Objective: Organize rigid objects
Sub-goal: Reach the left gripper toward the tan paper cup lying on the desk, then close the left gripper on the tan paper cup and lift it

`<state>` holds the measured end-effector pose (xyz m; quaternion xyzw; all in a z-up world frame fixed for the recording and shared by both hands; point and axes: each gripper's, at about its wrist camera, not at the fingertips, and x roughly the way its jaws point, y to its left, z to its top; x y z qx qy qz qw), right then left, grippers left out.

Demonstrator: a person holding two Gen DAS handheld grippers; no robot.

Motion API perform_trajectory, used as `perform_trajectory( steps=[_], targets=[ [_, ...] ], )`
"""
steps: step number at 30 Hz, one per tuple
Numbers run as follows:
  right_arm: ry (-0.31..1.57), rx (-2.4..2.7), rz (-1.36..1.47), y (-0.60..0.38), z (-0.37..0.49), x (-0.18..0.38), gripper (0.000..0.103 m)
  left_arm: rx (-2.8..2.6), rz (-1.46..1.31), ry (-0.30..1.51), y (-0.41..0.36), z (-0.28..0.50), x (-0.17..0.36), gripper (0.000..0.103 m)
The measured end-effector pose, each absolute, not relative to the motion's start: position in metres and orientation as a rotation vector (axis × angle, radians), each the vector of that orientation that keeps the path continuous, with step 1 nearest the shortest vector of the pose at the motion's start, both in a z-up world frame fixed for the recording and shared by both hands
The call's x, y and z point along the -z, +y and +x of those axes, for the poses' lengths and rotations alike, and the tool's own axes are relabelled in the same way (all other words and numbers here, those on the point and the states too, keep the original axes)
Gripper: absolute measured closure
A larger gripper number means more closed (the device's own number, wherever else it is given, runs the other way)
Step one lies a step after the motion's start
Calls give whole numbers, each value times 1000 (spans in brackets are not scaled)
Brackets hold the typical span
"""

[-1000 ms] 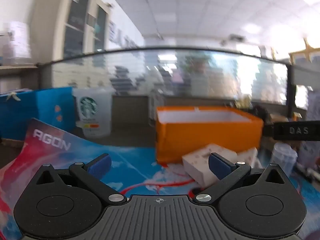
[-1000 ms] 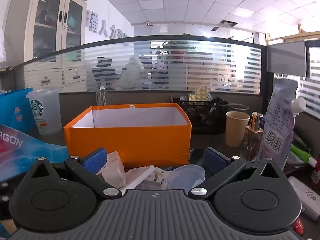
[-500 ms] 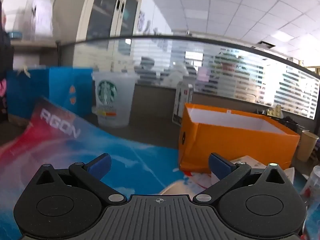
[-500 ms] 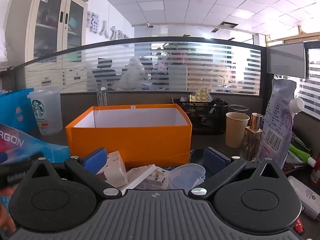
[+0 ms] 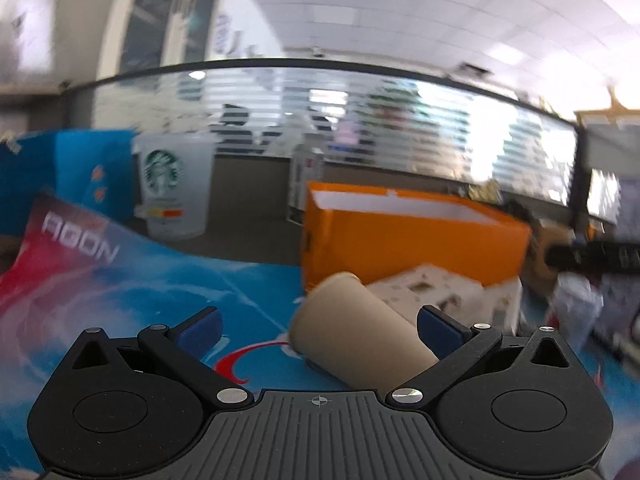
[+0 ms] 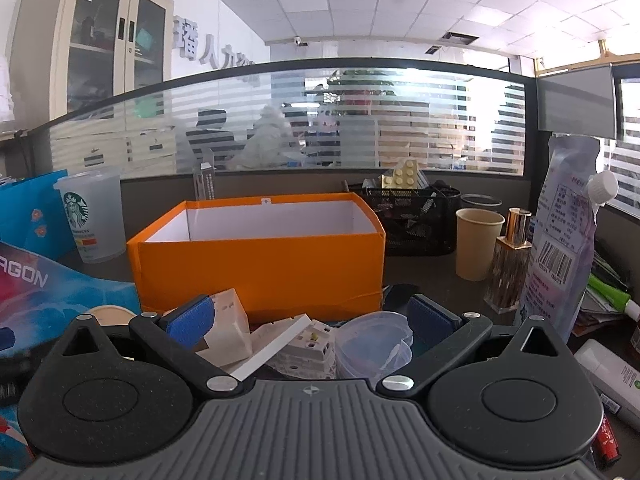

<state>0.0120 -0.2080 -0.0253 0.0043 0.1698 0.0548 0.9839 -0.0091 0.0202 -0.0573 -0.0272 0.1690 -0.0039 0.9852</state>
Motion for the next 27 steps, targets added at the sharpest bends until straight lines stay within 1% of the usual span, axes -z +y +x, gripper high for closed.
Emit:
perform_trajectory(
  steps=[4,8,27],
  targets=[
    [342,-110,4,-210,12,25,0,36,-60,379,17,-10,57,0],
    [338,-119,9,-211,12,26,0,27,-71,366,13,-14,58,0],
    [338,-128,-1,-210,10,28,0,3,-97,465,12,-2,70,0]
  ],
)
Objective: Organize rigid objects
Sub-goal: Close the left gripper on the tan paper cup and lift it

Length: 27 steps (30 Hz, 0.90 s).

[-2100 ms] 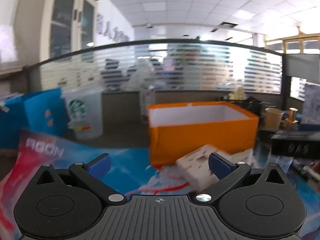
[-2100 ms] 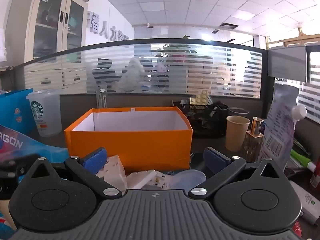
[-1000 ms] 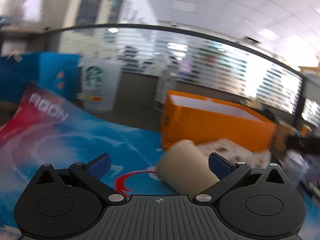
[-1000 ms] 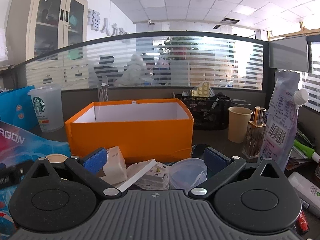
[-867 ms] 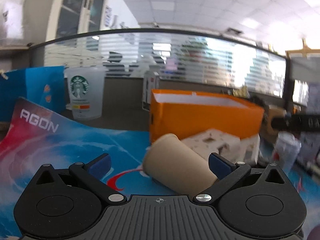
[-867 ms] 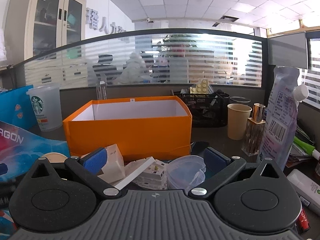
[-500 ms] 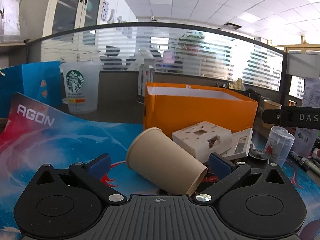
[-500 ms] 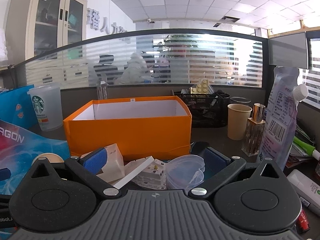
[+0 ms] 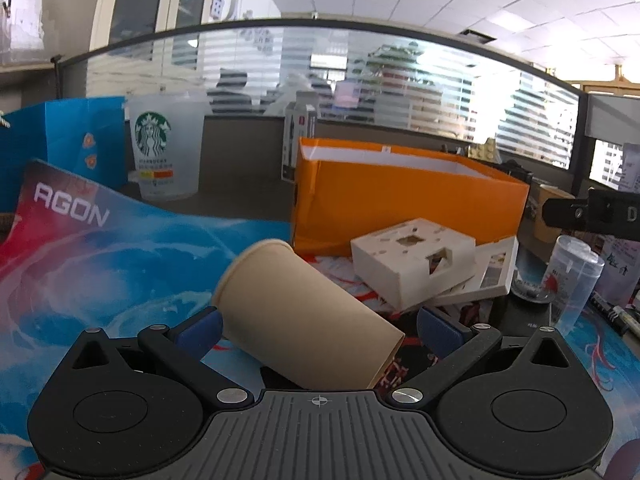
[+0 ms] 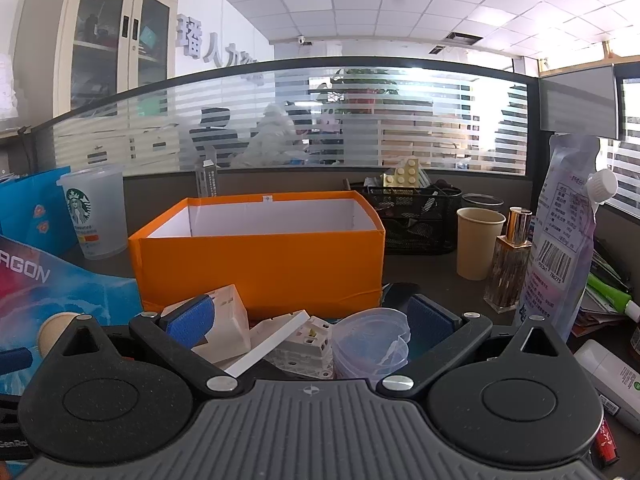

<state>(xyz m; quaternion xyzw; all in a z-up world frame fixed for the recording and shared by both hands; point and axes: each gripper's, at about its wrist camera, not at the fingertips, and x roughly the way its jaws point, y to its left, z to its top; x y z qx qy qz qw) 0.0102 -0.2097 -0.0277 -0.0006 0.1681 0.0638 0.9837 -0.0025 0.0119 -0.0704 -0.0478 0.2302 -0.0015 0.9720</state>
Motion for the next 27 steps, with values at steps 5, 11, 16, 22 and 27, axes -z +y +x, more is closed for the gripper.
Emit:
perform_trajectory(
  steps=[5,11,16,22,27],
  targets=[
    [341,-131,-4,-209,10,29,0,-1,-124,498,15,1,74,0],
    [343,-135,-8,-208,10,29,0,-1,-158,536,16,5,77,0],
    [345,-137,-9,-207,11,30,0,-9,-176,531,19,5,76,0],
    [339,-141,-20,-215,12,32,0,-11,-198,527,22,5,75,0],
    [363,-182,-18,-228,13,40,0,-22,-197,519,24,9,75,0]
  ],
)
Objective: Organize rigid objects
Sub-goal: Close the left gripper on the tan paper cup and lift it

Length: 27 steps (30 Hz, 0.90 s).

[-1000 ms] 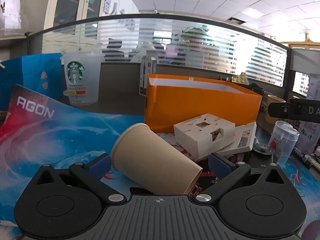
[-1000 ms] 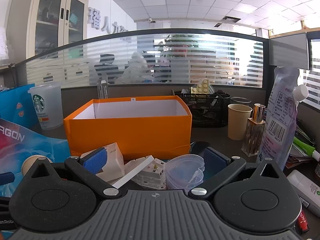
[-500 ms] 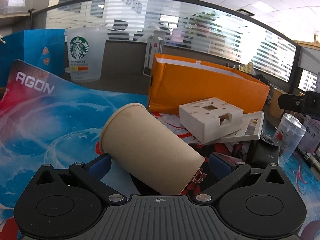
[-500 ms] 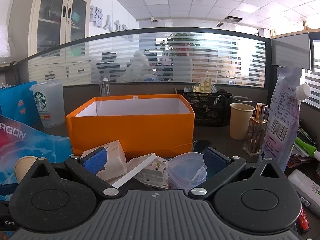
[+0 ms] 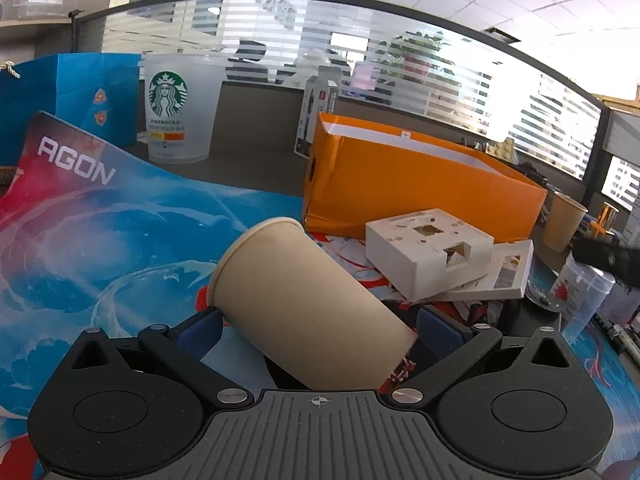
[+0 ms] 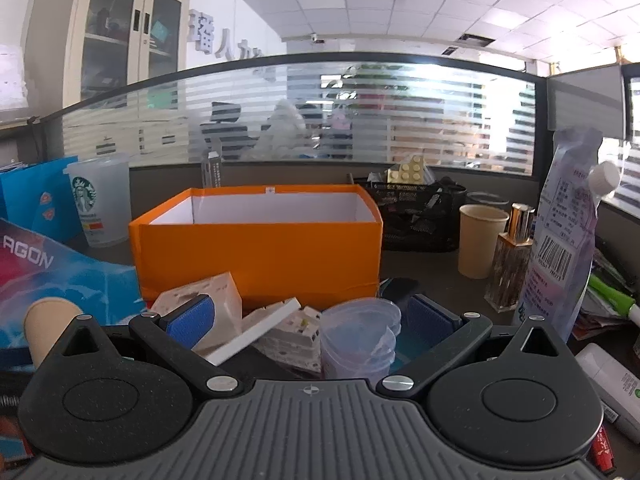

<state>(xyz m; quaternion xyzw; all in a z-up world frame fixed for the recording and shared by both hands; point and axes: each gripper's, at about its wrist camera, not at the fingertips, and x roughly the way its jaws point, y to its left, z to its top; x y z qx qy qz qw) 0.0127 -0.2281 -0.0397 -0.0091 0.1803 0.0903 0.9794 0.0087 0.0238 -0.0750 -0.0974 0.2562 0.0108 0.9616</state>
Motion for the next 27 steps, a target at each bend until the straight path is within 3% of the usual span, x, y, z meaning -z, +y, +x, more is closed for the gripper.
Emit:
perform_trajectory(
  steps=[5,11,15,22,27],
  targets=[
    [462,-247,-22,-228,14,50,0,-38,-196,529,26,15,76,0],
    [451,-172,-52,-232,6,58,0,-38,-210,575,31,25,81,0],
    [604,-296,44,-232,11,69,0,-48,-224,596,35,30,83,0],
    [550,-425,-115,-205,35,81,0,-30,-210,658,41,46,83,0],
    [628,-526,-154,-203,63,87,0,-19,-204,680,45,54,83,0]
  ],
)
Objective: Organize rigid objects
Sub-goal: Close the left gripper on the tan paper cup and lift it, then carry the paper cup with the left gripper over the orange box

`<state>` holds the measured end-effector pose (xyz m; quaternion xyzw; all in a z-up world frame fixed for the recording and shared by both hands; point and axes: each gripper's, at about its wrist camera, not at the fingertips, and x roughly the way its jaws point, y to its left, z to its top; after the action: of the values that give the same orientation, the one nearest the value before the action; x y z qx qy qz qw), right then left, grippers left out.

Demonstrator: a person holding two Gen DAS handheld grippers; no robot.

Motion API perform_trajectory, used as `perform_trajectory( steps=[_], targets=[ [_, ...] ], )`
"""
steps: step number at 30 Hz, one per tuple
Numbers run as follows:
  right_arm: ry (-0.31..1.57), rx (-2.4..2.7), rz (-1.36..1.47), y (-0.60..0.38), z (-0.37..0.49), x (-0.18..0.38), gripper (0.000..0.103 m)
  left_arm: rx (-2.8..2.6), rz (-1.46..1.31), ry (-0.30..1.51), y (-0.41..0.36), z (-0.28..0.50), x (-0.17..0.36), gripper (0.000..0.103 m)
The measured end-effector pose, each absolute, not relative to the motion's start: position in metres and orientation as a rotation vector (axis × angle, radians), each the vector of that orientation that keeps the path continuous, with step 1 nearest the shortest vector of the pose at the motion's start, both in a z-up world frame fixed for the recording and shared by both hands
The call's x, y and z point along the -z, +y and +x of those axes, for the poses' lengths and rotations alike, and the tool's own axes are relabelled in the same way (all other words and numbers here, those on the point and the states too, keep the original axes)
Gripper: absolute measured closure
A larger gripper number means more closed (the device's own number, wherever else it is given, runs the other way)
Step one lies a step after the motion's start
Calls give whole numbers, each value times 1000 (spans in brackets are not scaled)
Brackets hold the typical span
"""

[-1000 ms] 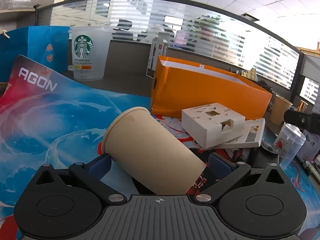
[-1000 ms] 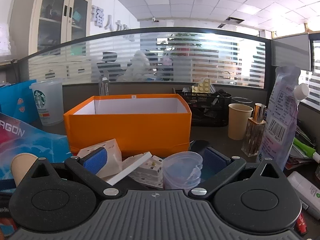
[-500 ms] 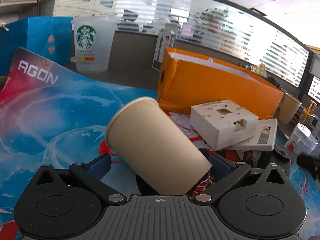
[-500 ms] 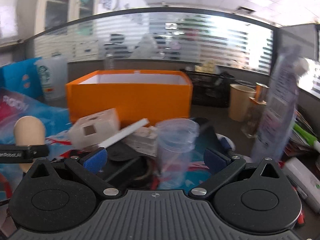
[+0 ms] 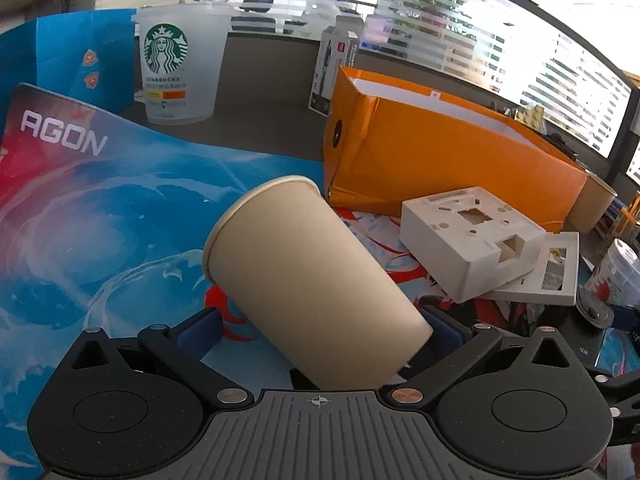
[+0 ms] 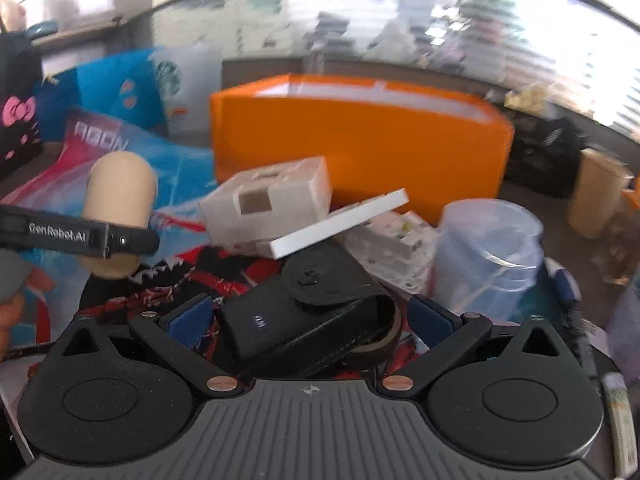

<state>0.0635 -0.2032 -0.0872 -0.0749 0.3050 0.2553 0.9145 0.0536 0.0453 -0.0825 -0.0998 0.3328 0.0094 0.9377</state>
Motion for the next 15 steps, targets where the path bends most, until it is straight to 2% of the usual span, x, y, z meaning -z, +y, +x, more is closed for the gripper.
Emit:
perform_trajectory(
  steps=[4,7,8,9,11,13,15],
  targets=[
    [622,-538,-264,-193,64,91,0,-6,-217,686,53,59,82,0],
    [595,-506,-343,-186,54,96,6,9,-238,676,58,60,82,1],
    [589,-501,-349,-185,51,96,16,18,-229,674,57,60,82,4],
    [588,-507,-352,-185,47,95,20,31,-213,669,55,60,83,9],
    [590,-486,-358,-184,42,94,22,50,-168,660,51,59,82,36],
    [578,-473,-358,-186,38,94,23,76,-153,656,50,57,82,42],
    [574,-464,-336,-189,35,93,25,111,-169,655,51,56,81,43]
  ],
)
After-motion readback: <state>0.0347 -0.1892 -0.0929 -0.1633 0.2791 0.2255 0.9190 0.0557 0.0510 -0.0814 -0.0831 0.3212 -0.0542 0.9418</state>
